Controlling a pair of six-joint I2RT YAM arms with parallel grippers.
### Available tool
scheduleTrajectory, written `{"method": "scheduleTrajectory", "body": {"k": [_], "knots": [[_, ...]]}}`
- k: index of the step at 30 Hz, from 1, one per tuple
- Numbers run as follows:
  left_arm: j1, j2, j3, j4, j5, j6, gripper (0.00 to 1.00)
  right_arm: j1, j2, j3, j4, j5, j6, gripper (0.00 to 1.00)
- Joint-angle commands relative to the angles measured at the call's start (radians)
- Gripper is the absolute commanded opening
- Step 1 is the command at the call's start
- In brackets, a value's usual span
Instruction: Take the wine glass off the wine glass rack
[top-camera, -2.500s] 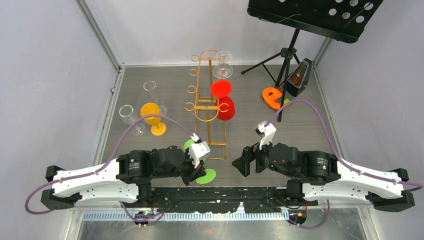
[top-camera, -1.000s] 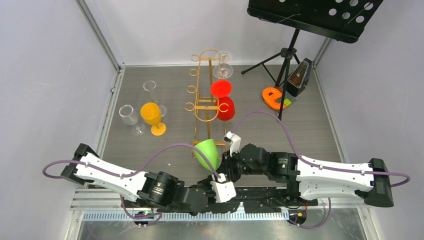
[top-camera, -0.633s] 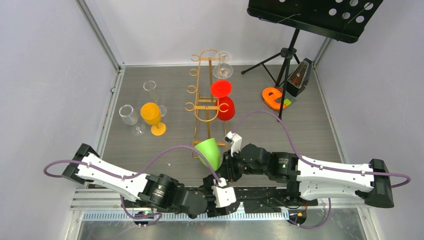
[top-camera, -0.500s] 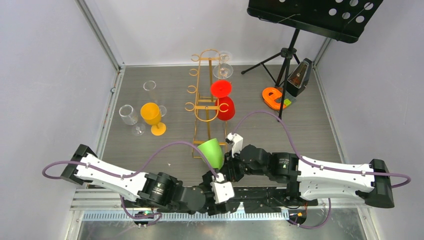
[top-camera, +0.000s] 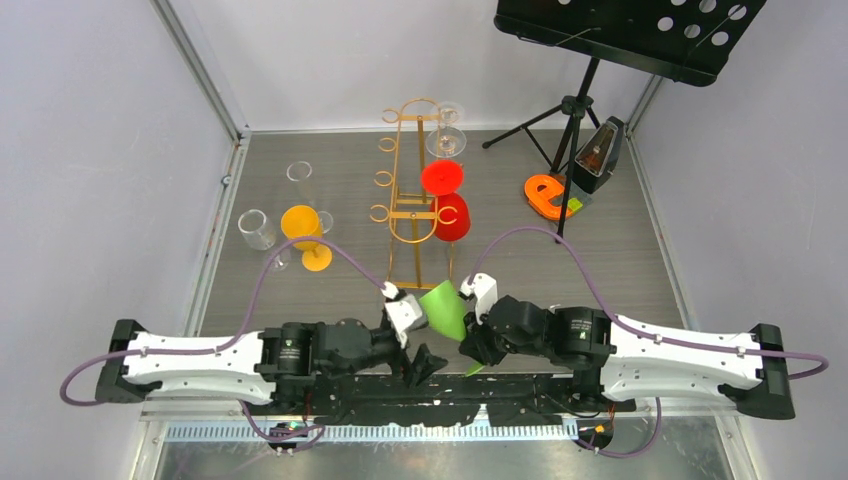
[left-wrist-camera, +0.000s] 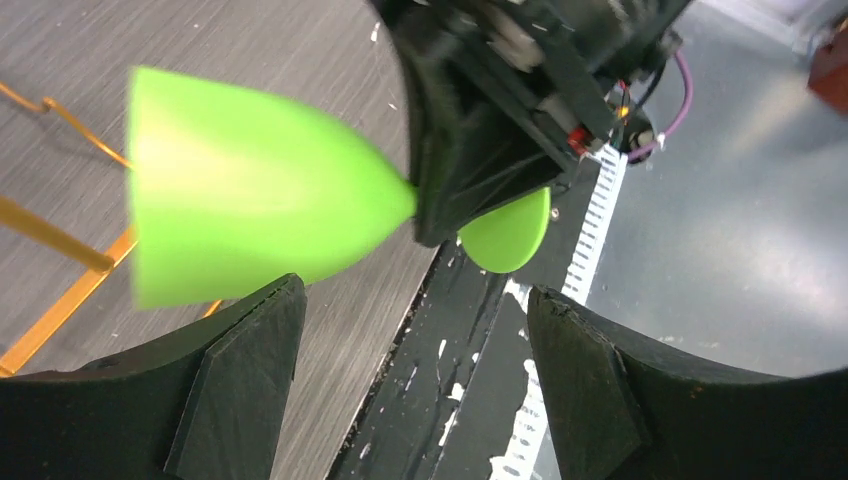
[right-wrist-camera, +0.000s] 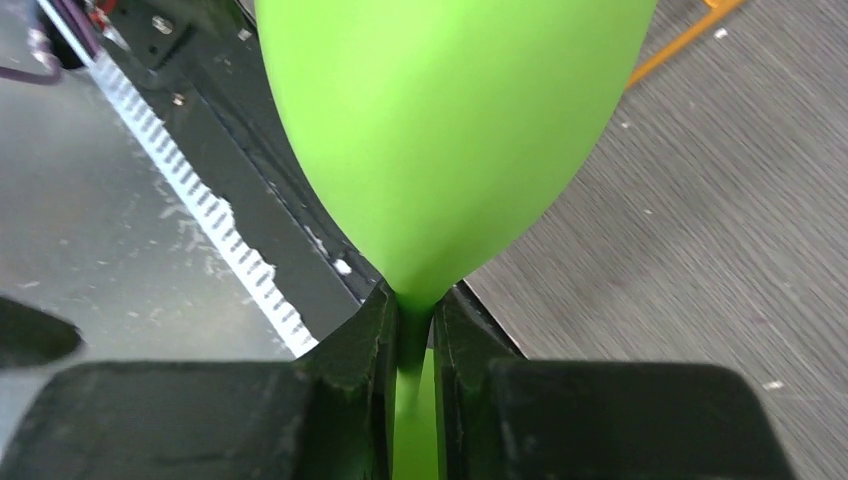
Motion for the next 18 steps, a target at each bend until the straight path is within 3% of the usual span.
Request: {"method": "scheduleTrajectory", "body": {"k": [1,9,18], "knots": [[0.117,-0.097,-0.039,0.102,0.117,-0.111,0.82,0.012,-0.017,0.031,-0.096,0.073,-0.077,0.06],[0.386,-0.247,-0.141,0.124,0.294,-0.316,0.83,0.077,-0.002,0.101,-0.184,0.141,-0.148,0.06],[0.619,-0.319,-0.236,0.146,0.476,-0.492,0.82,0.184,0.039,0.150,-0.216,0.191,-0.246,0.06]]}}
